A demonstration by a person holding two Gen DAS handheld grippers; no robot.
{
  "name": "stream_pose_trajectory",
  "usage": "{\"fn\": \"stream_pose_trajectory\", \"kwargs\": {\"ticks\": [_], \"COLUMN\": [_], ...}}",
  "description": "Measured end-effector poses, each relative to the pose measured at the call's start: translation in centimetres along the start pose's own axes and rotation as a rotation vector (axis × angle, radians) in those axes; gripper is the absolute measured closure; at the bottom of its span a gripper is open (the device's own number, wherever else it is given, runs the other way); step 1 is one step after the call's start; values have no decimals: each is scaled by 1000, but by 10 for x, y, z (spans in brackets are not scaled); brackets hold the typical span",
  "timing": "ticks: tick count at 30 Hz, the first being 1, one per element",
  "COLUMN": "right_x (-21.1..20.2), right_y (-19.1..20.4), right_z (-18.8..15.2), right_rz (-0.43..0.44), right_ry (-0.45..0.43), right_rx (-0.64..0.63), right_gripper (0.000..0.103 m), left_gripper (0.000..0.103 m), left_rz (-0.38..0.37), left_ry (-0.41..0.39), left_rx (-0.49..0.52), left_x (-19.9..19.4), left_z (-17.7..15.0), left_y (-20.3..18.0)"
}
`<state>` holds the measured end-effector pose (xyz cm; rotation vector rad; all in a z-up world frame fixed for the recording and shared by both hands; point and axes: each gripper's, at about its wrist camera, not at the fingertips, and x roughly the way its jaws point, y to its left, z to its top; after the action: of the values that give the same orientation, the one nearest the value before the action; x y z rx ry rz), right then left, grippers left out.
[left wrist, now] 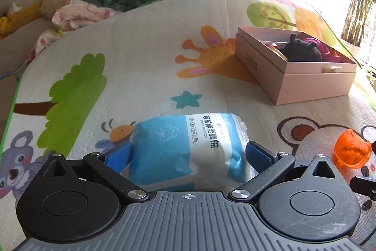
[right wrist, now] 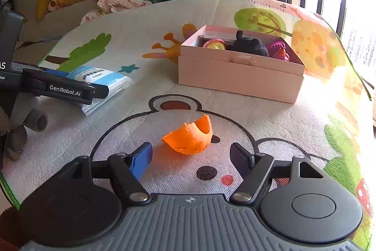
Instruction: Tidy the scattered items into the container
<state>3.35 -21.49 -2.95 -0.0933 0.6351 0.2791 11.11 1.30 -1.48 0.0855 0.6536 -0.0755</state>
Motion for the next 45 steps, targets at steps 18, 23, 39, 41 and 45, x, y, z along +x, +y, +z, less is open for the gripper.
{"fn": "stream_pose_trajectory", "kwargs": {"ticks": [18, 23, 39, 41, 45], "right_x": [17, 20, -5, -13, -38], "right_y": [5, 8, -10, -17, -36], "right_z": [9, 9, 12, 14, 23], "right_rz": [3, 5, -23, -29, -38], "right_ry": [4, 21, 29, 23, -16], "right_rx": [-33, -44, -27, -24, -13], "right_gripper": [25, 38, 51, 51, 51], "left_gripper": [0, 0, 16, 16, 15], "left_rz": [31, 37, -76, -117, -196], "left_ry": [-21, -32, -114, -145, -197], "left_rx": [-33, -48, 97, 133, 201], "left_x": [9, 12, -44, -59, -79], "left_z": [2, 2, 0, 2, 13], "left_y": [14, 17, -22, -35, -64]}}
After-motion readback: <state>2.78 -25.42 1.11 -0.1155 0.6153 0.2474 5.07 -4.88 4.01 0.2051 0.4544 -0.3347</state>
